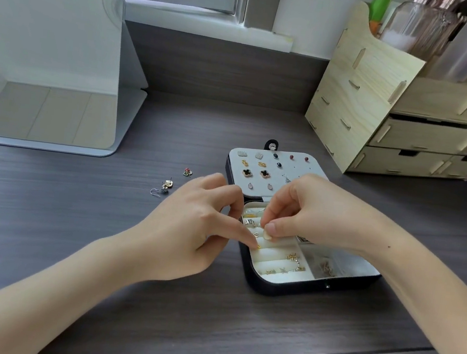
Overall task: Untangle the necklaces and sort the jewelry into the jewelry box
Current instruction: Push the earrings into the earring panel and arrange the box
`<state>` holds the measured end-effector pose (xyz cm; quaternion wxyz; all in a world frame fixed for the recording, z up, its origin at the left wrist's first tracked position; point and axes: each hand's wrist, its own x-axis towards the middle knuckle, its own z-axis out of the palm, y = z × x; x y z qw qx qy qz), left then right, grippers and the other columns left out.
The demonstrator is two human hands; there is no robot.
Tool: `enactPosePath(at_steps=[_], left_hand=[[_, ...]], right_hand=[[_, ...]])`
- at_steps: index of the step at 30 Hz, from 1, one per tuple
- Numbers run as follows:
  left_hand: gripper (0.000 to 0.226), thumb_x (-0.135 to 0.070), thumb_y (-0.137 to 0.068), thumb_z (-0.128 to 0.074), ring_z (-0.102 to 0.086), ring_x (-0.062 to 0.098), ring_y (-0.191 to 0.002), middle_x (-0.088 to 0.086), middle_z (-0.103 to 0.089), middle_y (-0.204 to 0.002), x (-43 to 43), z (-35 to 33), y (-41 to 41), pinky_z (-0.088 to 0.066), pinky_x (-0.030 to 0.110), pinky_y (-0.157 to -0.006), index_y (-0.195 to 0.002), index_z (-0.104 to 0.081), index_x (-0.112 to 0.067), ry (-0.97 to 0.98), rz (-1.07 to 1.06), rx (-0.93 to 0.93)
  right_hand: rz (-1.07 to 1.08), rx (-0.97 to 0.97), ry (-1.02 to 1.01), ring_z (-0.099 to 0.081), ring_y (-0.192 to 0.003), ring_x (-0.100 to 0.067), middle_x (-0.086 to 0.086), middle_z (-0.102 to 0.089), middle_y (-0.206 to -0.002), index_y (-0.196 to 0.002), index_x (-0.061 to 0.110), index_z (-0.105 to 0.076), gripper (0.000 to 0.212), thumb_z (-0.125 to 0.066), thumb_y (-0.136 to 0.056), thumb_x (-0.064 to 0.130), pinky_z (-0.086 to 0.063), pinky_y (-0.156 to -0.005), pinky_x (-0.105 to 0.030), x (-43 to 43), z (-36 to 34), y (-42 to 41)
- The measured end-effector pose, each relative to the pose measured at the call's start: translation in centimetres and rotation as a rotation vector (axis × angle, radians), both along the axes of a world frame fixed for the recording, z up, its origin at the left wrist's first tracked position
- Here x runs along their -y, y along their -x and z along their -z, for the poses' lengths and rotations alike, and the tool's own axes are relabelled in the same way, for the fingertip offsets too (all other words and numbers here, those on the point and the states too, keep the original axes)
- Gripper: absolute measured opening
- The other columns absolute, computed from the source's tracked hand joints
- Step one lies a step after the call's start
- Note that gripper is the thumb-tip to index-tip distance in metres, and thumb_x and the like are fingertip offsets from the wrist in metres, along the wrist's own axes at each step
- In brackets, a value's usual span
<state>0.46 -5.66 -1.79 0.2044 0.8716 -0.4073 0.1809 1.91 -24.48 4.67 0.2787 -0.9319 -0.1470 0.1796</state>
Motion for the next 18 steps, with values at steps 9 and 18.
enactPosePath(at_steps=[9,18], left_hand=[[0.044,-0.003,-0.077,-0.049,-0.030,0.008,-0.078,-0.004,-0.054,-0.084,0.0,0.3,-0.2,-0.023,0.013,-0.070,-0.092,-0.073,-0.037,0.015,0.044,0.012],[0.030,-0.002,-0.078,-0.055,-0.048,0.008,-0.073,-0.008,-0.055,-0.078,-1.2,-1.1,-1.0,-0.036,0.017,-0.067,-0.086,-0.075,-0.023,0.389,-0.135,-0.126]], right_hand=[[-0.108,0.246,0.289,-0.048,-0.068,0.001,0.013,-0.058,-0.076,-0.081,0.028,-0.066,0.004,-0.066,-0.082,0.025,-0.034,-0.055,-0.015,-0.6,0.2,0.8],[-0.075,0.319,0.012,-0.048,-0.062,0.014,0.016,-0.055,-0.061,-0.071,0.030,-0.068,0.014,-0.067,-0.083,0.025,-0.035,-0.055,-0.007,-0.9,-1.9,-0.1]])
